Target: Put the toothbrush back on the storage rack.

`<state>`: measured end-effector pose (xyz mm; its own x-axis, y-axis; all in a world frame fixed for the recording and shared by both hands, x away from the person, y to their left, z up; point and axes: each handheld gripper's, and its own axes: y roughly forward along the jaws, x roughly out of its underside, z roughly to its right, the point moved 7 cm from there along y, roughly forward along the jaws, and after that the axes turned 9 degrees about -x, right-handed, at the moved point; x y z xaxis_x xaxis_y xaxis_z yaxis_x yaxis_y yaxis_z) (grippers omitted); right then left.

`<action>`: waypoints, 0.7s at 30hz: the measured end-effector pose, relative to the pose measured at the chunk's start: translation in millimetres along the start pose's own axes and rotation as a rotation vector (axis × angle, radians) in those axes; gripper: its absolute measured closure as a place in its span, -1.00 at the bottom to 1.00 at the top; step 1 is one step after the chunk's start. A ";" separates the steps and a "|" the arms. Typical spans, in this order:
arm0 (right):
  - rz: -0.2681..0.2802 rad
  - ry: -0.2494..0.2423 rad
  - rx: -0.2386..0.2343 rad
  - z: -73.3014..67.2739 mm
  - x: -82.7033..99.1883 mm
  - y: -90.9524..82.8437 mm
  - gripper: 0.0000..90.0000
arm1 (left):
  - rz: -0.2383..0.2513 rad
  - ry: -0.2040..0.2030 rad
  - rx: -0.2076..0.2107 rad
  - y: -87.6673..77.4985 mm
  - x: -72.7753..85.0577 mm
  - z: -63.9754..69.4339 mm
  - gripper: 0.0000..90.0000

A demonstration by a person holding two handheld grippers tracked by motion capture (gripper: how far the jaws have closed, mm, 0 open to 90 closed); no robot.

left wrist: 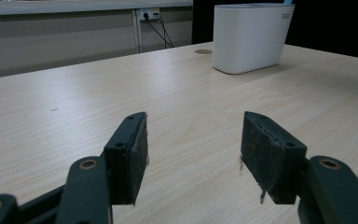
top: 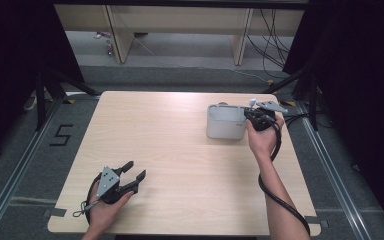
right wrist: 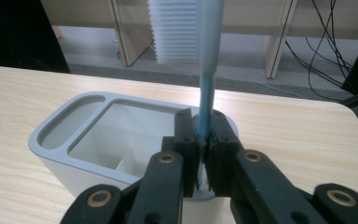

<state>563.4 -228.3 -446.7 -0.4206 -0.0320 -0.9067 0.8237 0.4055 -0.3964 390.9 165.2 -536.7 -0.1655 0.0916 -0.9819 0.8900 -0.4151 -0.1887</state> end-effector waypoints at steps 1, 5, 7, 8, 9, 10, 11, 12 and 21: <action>0.000 -0.002 -0.001 0.2 0.3 0.4 0.89 | 0.001 -0.001 0.000 0.0 0.0 0.0 -0.09; 0.008 -0.035 0.000 2.1 1.7 4.1 0.89 | -0.001 0.001 -0.001 -0.2 0.1 0.1 -0.09; 0.003 -0.020 -0.007 1.8 2.1 5.2 0.89 | -0.005 0.008 0.002 -0.1 0.2 0.7 -0.09; 0.002 -0.019 -0.009 1.3 3.9 7.8 0.89 | -0.004 0.007 0.003 0.0 0.2 0.9 -0.09; -0.008 0.009 0.001 -1.6 5.8 7.8 0.89 | -0.003 0.007 0.002 -0.3 0.2 0.8 -0.09; -0.005 -0.027 0.001 0.7 5.6 8.5 0.89 | -0.003 0.007 0.002 -0.3 0.2 0.8 -0.09; -0.005 -0.026 0.003 0.0 7.2 9.4 0.89 | -0.003 0.004 0.001 -0.3 0.2 0.6 -0.09; 0.000 -0.020 -0.001 -0.7 7.6 9.6 0.89 | -0.003 0.004 0.001 -0.3 0.2 0.6 -0.09; -0.005 -0.003 -0.006 1.1 14.1 15.3 0.88 | -0.012 0.021 0.010 0.9 0.3 5.4 -0.09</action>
<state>570.5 -223.6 -465.7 -0.4232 -0.0371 -0.9053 0.8193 0.4109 -0.3999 389.3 159.9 -537.3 -0.1668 0.1154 -0.9792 0.8836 -0.4232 -0.2004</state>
